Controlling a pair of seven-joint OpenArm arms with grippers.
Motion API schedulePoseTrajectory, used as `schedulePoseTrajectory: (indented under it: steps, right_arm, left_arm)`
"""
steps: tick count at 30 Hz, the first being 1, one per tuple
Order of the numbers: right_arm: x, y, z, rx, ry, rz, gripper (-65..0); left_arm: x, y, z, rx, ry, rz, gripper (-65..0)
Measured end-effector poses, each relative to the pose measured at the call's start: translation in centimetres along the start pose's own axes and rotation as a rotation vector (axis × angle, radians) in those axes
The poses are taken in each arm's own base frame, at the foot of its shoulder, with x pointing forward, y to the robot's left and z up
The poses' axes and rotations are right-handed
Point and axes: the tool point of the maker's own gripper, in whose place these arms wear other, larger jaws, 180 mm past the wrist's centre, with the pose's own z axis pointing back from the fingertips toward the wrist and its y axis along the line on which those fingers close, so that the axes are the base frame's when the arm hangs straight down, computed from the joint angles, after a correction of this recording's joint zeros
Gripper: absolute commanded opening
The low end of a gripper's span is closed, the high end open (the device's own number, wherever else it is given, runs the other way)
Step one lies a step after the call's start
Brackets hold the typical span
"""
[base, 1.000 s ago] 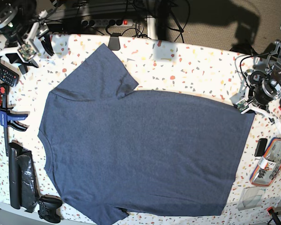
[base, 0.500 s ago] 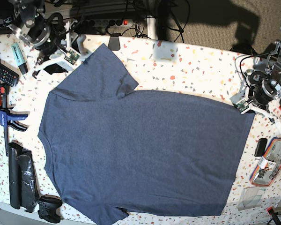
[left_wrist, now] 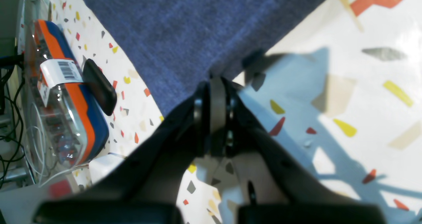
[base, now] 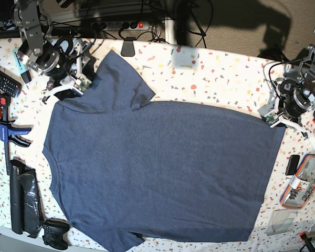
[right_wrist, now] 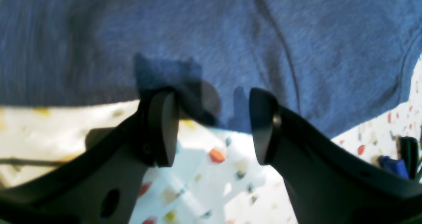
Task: Fold the T-shirt properly
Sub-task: 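Lower the right gripper to the other hem corner and grasp it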
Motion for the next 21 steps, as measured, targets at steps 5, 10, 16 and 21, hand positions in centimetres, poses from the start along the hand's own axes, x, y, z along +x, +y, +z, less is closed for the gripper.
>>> schedulePoseTrajectory:
  steps: [5,10,16,21]
  right_arm:
    - [0.1,-1.9,-1.1,-0.024,0.000,-0.014,-31.1]
    - [0.3,-1.1,-1.7,0.020,0.013,0.042,-46.0]
    - [-0.1,-0.2,-1.9,0.048,0.039,0.062,-65.0]
    - [-1.2,-1.3,-0.5,0.044,0.125,0.069,-65.0]
  left_arm:
    - [0.0,0.0,0.0,-0.002,0.002,0.023,-65.0]
    - [-0.1,0.0,0.0,-0.003,0.004,0.026,-65.0]
    - [-0.1,0.0,0.0,-0.003,0.003,0.026,-65.0]
    - [-0.1,0.0,0.1,-0.002,0.004,0.027,-65.0]
